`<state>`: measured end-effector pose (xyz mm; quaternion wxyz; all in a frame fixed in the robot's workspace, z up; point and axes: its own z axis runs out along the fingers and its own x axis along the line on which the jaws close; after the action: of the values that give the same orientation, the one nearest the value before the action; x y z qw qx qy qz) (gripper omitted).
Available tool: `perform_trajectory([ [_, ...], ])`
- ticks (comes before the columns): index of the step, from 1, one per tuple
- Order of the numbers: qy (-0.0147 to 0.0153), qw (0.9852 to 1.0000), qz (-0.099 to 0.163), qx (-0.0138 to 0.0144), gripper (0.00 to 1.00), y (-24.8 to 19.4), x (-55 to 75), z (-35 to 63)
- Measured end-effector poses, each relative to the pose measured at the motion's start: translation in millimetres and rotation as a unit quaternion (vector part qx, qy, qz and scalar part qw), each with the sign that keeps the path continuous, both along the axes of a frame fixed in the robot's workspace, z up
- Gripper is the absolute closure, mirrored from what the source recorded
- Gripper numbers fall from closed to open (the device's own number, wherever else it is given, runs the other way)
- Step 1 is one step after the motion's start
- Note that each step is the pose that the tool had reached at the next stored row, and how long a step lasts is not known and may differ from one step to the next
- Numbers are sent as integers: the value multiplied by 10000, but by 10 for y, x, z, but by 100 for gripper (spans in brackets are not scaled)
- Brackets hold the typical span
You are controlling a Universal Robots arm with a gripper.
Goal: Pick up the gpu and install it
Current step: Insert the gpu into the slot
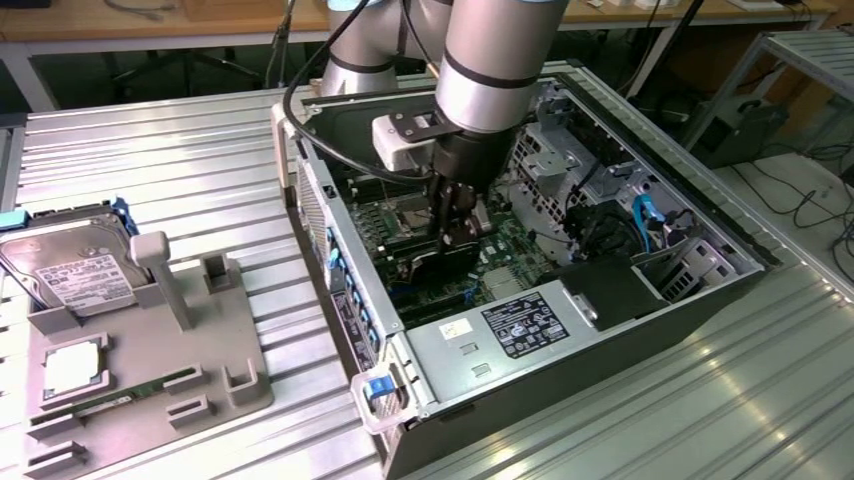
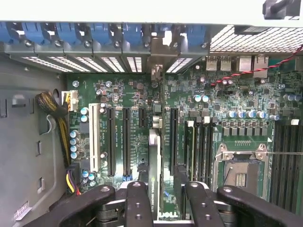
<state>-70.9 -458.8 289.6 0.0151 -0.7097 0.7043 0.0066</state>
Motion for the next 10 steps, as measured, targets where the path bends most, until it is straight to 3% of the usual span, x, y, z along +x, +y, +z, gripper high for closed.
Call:
perform_trajectory([
  [1, 0, 10000, 0, 0, 66, 0, 0, 0],
  [4, 0, 10000, 0, 0, 85, 0, 0, 0],
  [10, 0, 10000, 0, 0, 89, 0, 0, 0],
])
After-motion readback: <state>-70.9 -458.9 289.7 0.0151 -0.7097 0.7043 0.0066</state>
